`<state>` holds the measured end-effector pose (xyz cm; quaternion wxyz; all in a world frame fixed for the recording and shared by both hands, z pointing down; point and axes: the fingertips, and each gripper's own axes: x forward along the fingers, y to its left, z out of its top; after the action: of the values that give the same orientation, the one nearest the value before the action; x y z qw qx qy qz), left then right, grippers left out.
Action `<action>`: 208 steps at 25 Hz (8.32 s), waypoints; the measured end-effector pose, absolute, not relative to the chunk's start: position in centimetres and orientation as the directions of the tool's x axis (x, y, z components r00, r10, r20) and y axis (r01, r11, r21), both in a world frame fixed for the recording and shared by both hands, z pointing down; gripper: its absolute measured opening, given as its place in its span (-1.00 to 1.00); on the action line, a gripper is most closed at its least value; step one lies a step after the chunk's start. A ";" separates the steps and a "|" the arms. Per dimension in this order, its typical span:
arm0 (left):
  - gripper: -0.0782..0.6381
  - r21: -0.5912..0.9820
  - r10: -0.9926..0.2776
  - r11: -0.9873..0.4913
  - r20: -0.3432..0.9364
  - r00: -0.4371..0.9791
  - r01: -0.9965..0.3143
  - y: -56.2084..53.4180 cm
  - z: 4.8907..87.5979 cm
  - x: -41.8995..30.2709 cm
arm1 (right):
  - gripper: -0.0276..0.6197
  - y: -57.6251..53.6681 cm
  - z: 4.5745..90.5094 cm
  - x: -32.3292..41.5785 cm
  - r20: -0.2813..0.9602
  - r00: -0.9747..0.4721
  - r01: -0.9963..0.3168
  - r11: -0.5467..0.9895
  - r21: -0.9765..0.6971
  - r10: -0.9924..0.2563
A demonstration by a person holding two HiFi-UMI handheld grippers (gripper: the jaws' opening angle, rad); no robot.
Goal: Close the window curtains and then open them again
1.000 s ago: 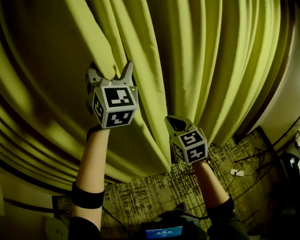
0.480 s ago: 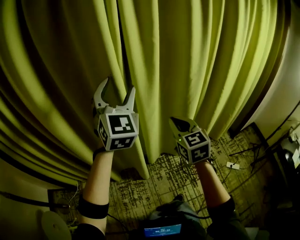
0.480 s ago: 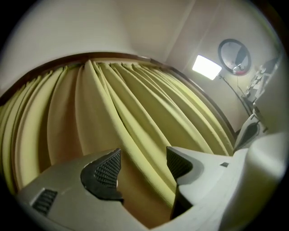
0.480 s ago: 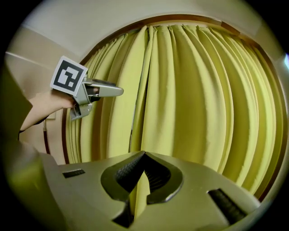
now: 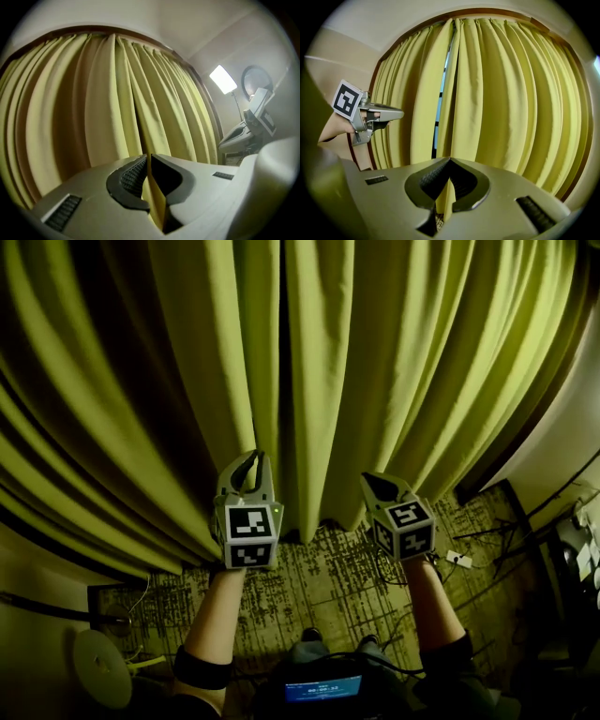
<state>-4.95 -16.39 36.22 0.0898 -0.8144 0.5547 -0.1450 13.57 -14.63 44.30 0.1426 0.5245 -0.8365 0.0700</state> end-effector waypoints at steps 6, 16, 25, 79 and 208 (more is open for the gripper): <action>-0.78 -0.171 -0.908 -0.389 0.236 0.345 -0.905 -12.4 41.6 -5.2 | -0.87 -11.9 47.5 15.3 0.351 -0.420 -0.889 0.456 0.024 -0.837; -0.78 -0.074 -0.906 -0.293 0.339 0.252 -0.953 -5.1 48.4 -3.2 | -0.87 -5.9 52.3 21.7 0.389 -0.446 -0.881 0.473 -0.031 -0.806; -0.78 -0.028 -0.897 -0.224 0.397 0.195 -0.974 3.3 51.2 0.3 | -0.87 0.6 55.8 26.5 0.413 -0.506 -0.852 0.514 -0.103 -0.757; -0.78 0.071 -0.865 -0.219 0.448 0.227 -0.973 12.9 56.3 -1.5 | -0.87 9.9 61.0 25.7 0.484 -0.489 -0.865 0.475 -0.162 -0.726; -0.78 -0.016 -0.965 0.247 0.093 -0.247 -0.969 -18.7 32.6 -44.2 | -0.80 -28.8 4.7 -43.3 -0.406 -0.803 -0.545 0.264 0.796 -0.436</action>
<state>-44.17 -18.66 32.65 -0.0316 -0.6127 0.7889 -0.0348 -43.30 -28.76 4.68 -0.0524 0.3093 -0.7933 -0.5219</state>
